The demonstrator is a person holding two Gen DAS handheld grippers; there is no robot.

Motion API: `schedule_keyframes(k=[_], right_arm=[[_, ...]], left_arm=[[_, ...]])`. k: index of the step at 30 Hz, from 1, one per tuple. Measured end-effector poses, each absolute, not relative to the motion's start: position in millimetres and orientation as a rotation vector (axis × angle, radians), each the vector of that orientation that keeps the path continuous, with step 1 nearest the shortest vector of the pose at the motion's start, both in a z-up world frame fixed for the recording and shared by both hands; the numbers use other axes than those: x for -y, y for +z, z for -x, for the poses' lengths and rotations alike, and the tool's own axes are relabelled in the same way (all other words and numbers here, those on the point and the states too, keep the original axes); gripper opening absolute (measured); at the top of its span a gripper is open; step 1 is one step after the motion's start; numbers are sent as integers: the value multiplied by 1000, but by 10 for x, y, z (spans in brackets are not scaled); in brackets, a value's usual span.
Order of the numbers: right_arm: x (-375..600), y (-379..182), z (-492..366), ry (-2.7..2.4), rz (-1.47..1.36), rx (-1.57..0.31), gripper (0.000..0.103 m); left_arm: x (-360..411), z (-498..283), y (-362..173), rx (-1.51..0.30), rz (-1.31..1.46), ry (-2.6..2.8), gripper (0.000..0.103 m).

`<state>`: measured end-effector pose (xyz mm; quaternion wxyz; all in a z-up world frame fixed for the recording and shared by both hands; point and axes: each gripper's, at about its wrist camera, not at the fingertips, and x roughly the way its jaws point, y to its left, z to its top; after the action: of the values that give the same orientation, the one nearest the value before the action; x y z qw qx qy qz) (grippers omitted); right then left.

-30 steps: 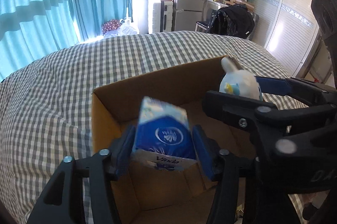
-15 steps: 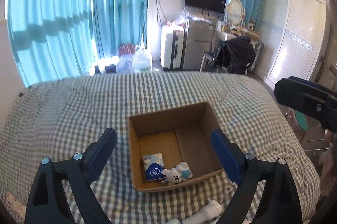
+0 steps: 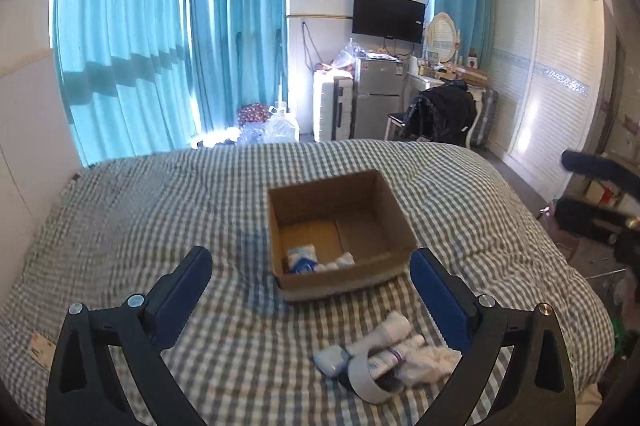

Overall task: Organize objects
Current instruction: 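Grasp the white tape roll with the left tool while the right tool grasps the white cloth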

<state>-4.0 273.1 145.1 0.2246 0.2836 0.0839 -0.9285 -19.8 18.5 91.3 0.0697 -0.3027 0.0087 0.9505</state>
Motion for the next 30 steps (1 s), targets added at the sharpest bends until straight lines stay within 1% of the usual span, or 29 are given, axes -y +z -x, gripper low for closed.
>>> schedule_keyframes(k=[4,7,10,12,15,19,20,21,22,23,24,26,29,30], right_arm=[[-2752,834,-134,-2520,-855,-222,97],[-2737,281,-53,-2497,-964,-265,97],[-2711,-183,55,-2479,-1079,-271,97],[-2706,-482,124,-2465,-1149,-278,97],[-2680,-806,189,-2426,-1248,-304,97],[-2667,-1089,243,-2360,-1369,-271,97],[-2661,-1130,260,-2346,-1383,-258,95],[-2652,-1156,276,-2334,-1394,-254,93],[-2639,-1191,280,-2322,-1403,-258,84],[-2626,-1210,278,-2315,-1409,-267,71],[-2614,-1215,276,-2315,-1410,-278,64],[-2614,-1184,231,-2334,-1393,-290,38],[-2645,-1111,163,-2392,-1346,-300,26],[-2664,-1075,141,-2417,-1327,-299,26]], left_arm=[[-226,-20,447,-31,937,2880,102],[-301,-61,77,-49,984,2869,102],[-436,4,-348,-99,1118,2826,102],[-476,54,-601,-100,1207,2777,102],[-497,80,-845,-125,1271,2750,102],[-504,66,-946,-111,1281,2706,102],[-519,70,-947,-114,1281,2702,102],[-543,78,-959,-117,1288,2692,102],[-550,79,-984,-114,1295,2682,102],[-572,89,-1005,-107,1302,2668,102],[-584,113,-1011,-98,1312,2655,102],[-616,180,-1041,-95,1338,2634,102],[-670,278,-1101,-101,1377,2602,100],[-676,294,-1111,-90,1386,2590,97]])
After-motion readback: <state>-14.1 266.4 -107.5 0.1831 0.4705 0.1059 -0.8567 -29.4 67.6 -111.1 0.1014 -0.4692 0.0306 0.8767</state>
